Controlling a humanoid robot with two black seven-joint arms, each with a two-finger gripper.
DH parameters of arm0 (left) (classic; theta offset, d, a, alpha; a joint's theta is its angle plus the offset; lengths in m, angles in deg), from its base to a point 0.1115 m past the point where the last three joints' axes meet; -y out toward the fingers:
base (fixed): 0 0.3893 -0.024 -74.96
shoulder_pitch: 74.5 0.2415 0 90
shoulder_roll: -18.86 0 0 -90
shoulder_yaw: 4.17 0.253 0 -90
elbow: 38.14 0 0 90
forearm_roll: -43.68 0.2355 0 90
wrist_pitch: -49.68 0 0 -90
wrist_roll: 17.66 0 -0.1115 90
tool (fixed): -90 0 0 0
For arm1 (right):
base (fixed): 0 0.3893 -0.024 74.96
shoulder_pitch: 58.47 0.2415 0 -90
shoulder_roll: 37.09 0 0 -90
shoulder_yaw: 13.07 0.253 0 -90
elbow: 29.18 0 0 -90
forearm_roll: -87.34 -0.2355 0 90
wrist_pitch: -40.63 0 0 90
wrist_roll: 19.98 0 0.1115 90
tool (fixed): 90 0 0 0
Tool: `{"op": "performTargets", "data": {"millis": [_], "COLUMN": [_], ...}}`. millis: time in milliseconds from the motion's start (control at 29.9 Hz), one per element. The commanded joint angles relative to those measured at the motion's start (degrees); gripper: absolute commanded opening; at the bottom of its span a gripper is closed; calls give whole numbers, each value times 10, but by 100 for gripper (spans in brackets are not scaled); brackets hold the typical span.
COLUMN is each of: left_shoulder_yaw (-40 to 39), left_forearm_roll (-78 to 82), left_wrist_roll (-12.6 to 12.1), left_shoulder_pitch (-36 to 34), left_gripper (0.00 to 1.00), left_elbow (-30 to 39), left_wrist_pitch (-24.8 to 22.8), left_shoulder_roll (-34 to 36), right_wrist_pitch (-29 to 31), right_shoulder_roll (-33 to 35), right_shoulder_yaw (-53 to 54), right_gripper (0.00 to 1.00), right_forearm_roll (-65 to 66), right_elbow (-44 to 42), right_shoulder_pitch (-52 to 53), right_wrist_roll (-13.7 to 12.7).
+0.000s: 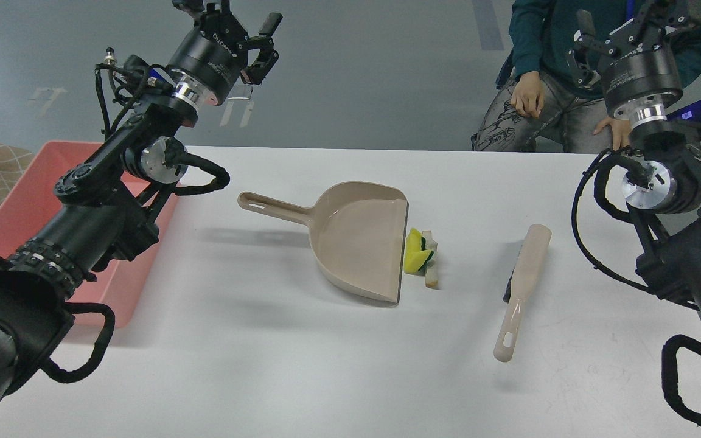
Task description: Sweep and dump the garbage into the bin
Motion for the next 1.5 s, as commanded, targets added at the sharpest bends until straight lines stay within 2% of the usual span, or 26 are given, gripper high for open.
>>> {"op": "performTargets", "data": {"millis": [0,735,902,1003,1470], "left_shoulder_yaw": [1,13,13,13,25], "left_forearm_roll": [-1,-11,-7,-4,-2], "left_wrist_roll": [1,-4,-6,-9,-8], "left_shoulder_pitch": [2,4,1,0,4], "left_gripper": [98,98,98,98,98], "left_elbow": [1,-19,-19,-19,-20], "left_wrist_pitch": [-1,-6,-4,-3,0], "left_shoulder_roll": [-5,12,34,36,31], "right_wrist_pitch": [1,3,2,1,0], "right_shoulder_roll": [1,0,3,30,30], "right_shoulder_yaw": [-1,-1,-55,-90,-88], "right_gripper": [100,100,100,100,100], "right_forearm_roll": [-1,-8,-8,-8,-10], "right_elbow": [-3,-4,2,-4,2], "right_shoulder_pitch": [-1,-6,-3,4,3], "right_wrist_roll": [-1,-2,-2,-3,-2]}}
